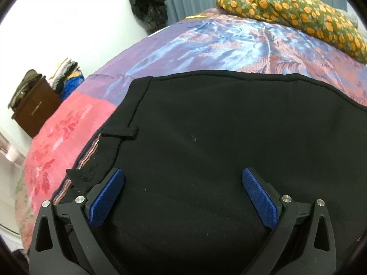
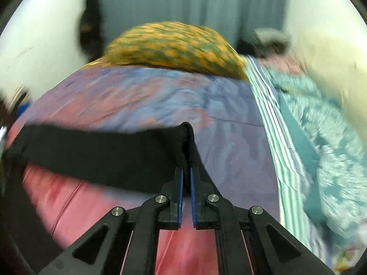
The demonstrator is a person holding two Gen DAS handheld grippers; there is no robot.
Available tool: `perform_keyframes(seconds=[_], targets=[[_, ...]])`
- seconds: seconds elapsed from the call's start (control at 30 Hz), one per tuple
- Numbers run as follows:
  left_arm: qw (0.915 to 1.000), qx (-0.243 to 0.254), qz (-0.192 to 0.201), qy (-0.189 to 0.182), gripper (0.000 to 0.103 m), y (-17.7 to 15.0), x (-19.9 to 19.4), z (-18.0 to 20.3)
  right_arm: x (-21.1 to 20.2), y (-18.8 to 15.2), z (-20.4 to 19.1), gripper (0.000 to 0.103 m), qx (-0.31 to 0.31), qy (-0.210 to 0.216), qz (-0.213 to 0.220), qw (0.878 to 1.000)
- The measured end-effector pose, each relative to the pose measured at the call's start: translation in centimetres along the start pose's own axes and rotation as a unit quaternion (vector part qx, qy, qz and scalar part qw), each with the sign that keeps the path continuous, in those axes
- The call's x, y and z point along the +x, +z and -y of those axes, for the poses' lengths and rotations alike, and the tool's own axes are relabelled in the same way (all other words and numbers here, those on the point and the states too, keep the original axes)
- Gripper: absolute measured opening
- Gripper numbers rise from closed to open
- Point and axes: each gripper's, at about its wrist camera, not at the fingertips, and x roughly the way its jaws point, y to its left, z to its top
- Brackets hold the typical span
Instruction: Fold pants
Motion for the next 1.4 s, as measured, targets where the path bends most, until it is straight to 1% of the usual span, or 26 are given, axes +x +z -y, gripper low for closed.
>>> perform_keyframes(seconds=[0.13, 0.2, 0.23, 0.27, 0.3, 0.37, 0.4, 0.47, 0.53, 0.6, 0.63, 0.7, 0.73, 0.8, 0.83, 0.9, 0.97, 1.0, 1.03, 1.07, 1.1, 1.2, 1.27, 1.33, 1.37, 1.4], targets=[[0.9995, 0.018, -0.002, 0.026, 0.102, 0.2, -0.5, 0.6, -7.7, -9.5, -3.8, 0.004, -0.036, -0.020, -0.014, 0.999], [0.9984, 0.032, -0.014, 0.045, 0.102, 0.7, -0.7, 1.0, -7.7, -15.4, -3.7, 0.007, -0.024, -0.063, -0.074, 0.995], [0.9974, 0.041, -0.022, 0.054, 0.102, 0.9, -0.9, 1.3, -6.9, -17.5, -2.7, 0.021, -0.008, -0.087, -0.108, 0.990], [0.9961, 0.052, -0.037, 0.060, 0.102, 1.4, -1.3, 1.5, -6.2, -20.3, -1.2, 0.043, 0.033, -0.111, -0.152, 0.982], [0.9952, 0.060, -0.053, 0.057, 0.102, 1.6, -1.7, 1.6, -6.2, -22.0, 0.0, 0.050, 0.070, -0.119, -0.174, 0.975], [0.9954, 0.056, -0.069, 0.036, 0.102, 1.6, -3.0, 1.2, -8.2, -23.2, 1.4, 0.051, 0.127, -0.147, -0.166, 0.967], [0.9967, 0.043, -0.069, 0.011, 0.102, 1.3, -4.2, 0.8, -9.4, -23.0, 1.4, 0.051, 0.142, -0.150, -0.152, 0.967], [0.9970, 0.026, -0.061, -0.038, 0.102, 0.0, -6.5, 0.1, -11.6, -21.6, 0.0, 0.061, 0.156, -0.144, -0.119, 0.970], [0.9958, 0.029, -0.055, -0.067, 0.102, -2.2, -8.4, -0.1, -13.1, -19.8, -2.8, 0.068, 0.178, -0.100, -0.082, 0.975], [0.9951, 0.038, -0.051, -0.075, 0.102, -4.2, -9.4, 0.3, -13.0, -18.6, -6.2, 0.075, 0.232, 0.004, -0.044, 0.972], [0.9948, 0.046, -0.049, -0.077, 0.102, -5.5, -9.7, 0.7, -12.1, -18.5, -7.4, 0.076, 0.262, 0.052, -0.038, 0.963], [0.9943, 0.058, -0.052, -0.073, 0.102, -7.1, -9.7, 1.4, -8.9, -18.9, -9.5, 0.076, 0.337, 0.135, -0.040, 0.931], [0.9944, 0.059, -0.048, -0.073, 0.102, -7.6, -9.6, 1.6, -7.6, -19.3, -9.8, 0.076, 0.361, 0.139, -0.040, 0.921], [0.9958, 0.053, -0.025, -0.071, 0.103, -7.9, -9.9, 1.6, -5.6, -20.9, -9.2, 0.076, 0.426, 0.095, -0.034, 0.899], [0.9959, 0.049, -0.018, -0.073, 0.103, -8.2, -9.8, 1.5, -5.2, -21.8, -8.5, 0.076, 0.462, 0.072, -0.030, 0.883], [0.9957, 0.039, -0.019, -0.082, 0.103, -8.3, -9.4, 1.2, -5.3, -24.1, -7.1, 0.074, 0.551, 0.055, 0.012, 0.833], [0.9949, 0.019, -0.021, -0.097, 0.103, -8.4, -8.9, 0.9, -5.3, -25.1, -6.2, 0.074, 0.604, 0.045, 0.045, 0.794], [0.9948, 0.018, -0.020, -0.099, 0.103, -8.5, -8.9, 0.7, -4.9, -25.1, -5.9, 0.072, 0.618, 0.039, 0.050, 0.783], [0.9948, 0.018, -0.019, -0.098, 0.103, -8.5, -8.9, 0.7, -4.8, -25.2, -5.6, 0.059, 0.624, 0.031, 0.049, 0.779], [0.9950, 0.019, -0.019, -0.096, 0.103, -8.5, -9.0, 0.9, -4.9, -25.0, -5.7, 0.035, 0.625, 0.013, 0.037, 0.779], [0.9952, 0.022, -0.020, -0.093, 0.103, -8.3, -9.1, 1.0, -4.7, -24.8, -5.6, 0.021, 0.619, -0.012, 0.017, 0.785], [0.9944, 0.034, -0.048, -0.088, 0.102, -7.5, -9.4, 1.3, -5.5, -24.7, -5.2, 0.017, 0.613, -0.013, 0.017, 0.790], [0.9880, 0.057, -0.084, -0.116, 0.102, -6.2, -9.6, 2.0, -7.3, -23.6, -5.0, 0.016, 0.586, -0.012, 0.034, 0.810], [0.9763, 0.051, -0.106, -0.182, 0.102, -3.6, -9.9, 3.4, -9.7, -21.2, -4.9, 0.015, 0.538, -0.014, 0.058, 0.841], [0.9673, 0.041, -0.121, -0.219, 0.102, -2.4, -9.8, 4.2, -10.4, -20.2, -4.7, 0.015, 0.521, -0.012, 0.067, 0.851], [0.9541, 0.029, -0.142, -0.262, 0.102, -1.0, -9.5, 5.2, -11.1, -19.4, -4.7, 0.015, 0.507, -0.009, 0.073, 0.859]])
